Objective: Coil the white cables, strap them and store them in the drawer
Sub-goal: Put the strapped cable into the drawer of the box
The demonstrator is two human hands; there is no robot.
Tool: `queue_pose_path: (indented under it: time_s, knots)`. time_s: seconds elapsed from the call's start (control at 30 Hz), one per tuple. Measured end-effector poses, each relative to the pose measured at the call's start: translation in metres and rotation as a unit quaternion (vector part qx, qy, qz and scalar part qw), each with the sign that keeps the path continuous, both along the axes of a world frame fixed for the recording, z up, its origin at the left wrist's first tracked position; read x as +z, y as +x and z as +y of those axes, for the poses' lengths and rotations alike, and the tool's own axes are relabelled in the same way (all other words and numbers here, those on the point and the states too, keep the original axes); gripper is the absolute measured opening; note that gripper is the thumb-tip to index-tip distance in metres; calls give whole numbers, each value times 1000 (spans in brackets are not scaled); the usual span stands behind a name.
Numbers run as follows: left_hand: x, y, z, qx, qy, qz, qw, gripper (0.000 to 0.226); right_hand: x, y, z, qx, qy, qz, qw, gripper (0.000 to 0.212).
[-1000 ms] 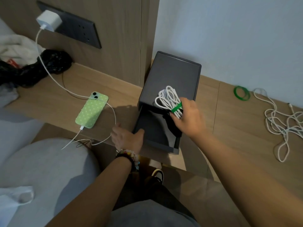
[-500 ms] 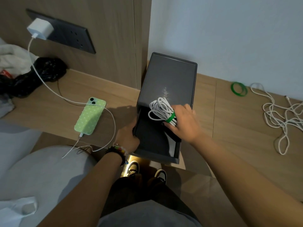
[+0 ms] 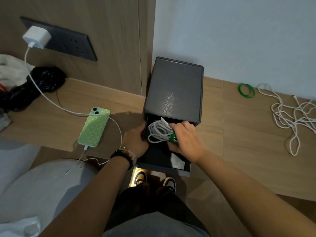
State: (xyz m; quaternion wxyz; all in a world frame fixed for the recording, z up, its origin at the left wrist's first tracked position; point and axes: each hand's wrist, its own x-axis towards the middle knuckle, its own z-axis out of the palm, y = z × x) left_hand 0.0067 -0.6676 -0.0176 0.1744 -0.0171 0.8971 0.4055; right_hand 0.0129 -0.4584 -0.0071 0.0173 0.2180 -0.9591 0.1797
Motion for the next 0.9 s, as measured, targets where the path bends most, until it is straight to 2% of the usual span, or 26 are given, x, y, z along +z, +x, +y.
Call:
queue_pose_path:
  time_s: [0.07, 0.13, 0.23, 0.4, 0.5, 0.57, 0.7, 0.83, 0.9]
  knots:
    - [-1, 8, -3, 9, 13, -22, 1000, 68, -5, 0, 0, -21, 24, -5, 999, 50]
    - [-3, 12, -7, 18, 23, -38, 999, 73, -11, 1, -3, -17, 59, 4, 998, 49]
    - [-5, 8, -9, 17, 26, -49, 998, 68, -23, 3, -11, -35, 97, 18, 995, 48]
    - [-1, 6, -6, 35, 49, -57, 997, 60, -27, -2, -19, -87, 93, 2, 992, 56]
    - [10, 8, 2, 63, 76, -17, 995, 63, -25, -3, -18, -89, 73, -9, 993, 58]
    - [19, 7, 8, 66, 59, 25, 996, 66, -22, -1, -16, -79, 46, -15, 996, 58]
    - [37, -2, 17, 10, 19, 109, 994, 65, -6, 12, -10, -47, -25, -6, 999, 57]
    - [43, -14, 30, -67, -9, 151, 986, 61, 7, 19, 0, -129, -62, 1, 990, 57]
    - [51, -19, 41, -97, 0, 144, 985, 61, 16, 22, 9, -168, -69, 2, 983, 56]
